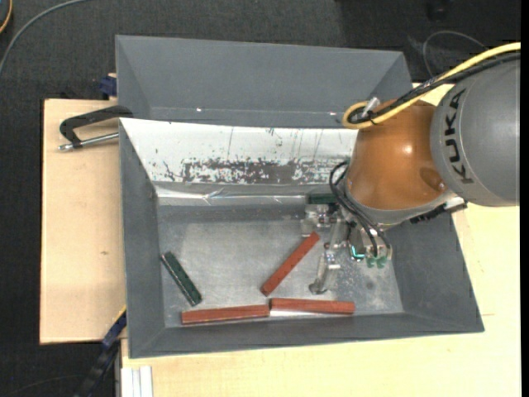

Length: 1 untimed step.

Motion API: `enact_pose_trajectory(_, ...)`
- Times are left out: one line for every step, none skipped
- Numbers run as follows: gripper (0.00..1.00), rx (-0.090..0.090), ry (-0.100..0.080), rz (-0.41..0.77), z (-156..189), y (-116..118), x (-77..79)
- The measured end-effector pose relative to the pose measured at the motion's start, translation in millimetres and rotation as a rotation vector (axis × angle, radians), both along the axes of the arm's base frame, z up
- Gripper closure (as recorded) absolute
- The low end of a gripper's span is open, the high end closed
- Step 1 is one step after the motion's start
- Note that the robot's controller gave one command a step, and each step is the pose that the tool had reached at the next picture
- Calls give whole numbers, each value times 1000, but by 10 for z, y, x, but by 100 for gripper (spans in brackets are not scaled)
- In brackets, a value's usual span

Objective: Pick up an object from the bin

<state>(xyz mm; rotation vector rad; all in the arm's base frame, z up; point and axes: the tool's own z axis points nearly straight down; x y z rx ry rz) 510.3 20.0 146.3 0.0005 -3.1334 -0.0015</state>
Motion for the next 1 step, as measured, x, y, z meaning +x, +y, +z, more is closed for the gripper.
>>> enact_pose_trajectory(0,4,-7,715,-766,519,219)
